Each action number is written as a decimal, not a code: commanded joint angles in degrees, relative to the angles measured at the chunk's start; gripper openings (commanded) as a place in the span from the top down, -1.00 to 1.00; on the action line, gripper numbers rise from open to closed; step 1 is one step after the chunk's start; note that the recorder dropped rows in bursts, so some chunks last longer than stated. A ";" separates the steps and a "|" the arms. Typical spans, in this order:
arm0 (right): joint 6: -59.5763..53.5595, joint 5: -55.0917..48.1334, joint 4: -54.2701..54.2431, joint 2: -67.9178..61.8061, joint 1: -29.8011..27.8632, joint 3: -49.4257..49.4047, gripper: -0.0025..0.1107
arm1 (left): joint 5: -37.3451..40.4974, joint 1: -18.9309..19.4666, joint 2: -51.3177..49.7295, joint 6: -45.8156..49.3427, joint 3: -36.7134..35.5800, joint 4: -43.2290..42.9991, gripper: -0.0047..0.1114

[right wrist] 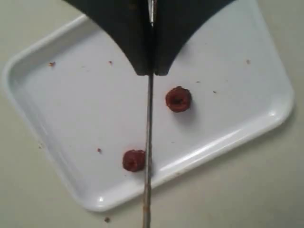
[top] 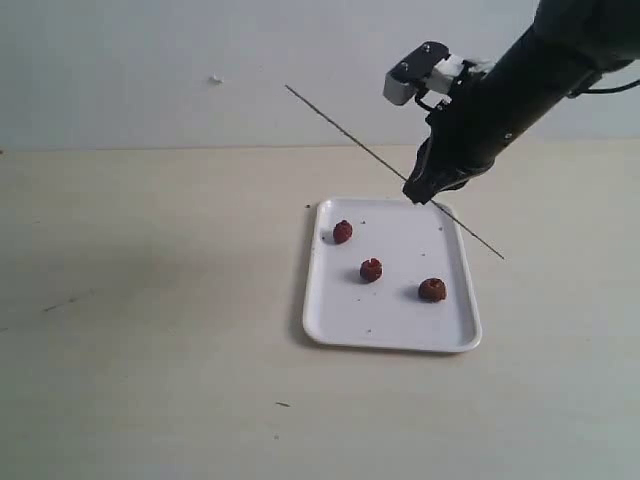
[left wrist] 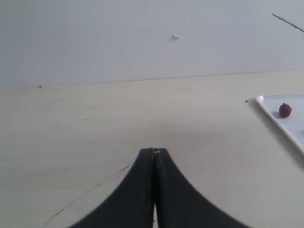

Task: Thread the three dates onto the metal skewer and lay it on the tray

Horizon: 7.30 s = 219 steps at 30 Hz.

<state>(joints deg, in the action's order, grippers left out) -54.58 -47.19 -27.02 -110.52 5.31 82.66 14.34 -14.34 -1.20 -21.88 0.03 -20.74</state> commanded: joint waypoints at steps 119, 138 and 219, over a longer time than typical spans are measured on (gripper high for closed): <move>6.12 7.05 -2.49 2.67 -12.30 -0.41 0.96 | 37.25 -22.23 -149.41 94.62 129.59 23.09 0.62; 4.36 0.92 5.82 1.23 -12.30 -0.41 0.96 | 53.04 -13.05 -141.00 87.91 134.76 54.64 0.63; -31.89 -6.15 -15.26 -5.82 -12.13 -0.52 0.96 | 55.62 -1.72 -140.35 81.23 134.65 84.64 0.39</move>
<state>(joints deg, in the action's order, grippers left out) -85.66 -53.62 -41.04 -116.46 -6.69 82.30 69.93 -15.89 -142.19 59.74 134.50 61.73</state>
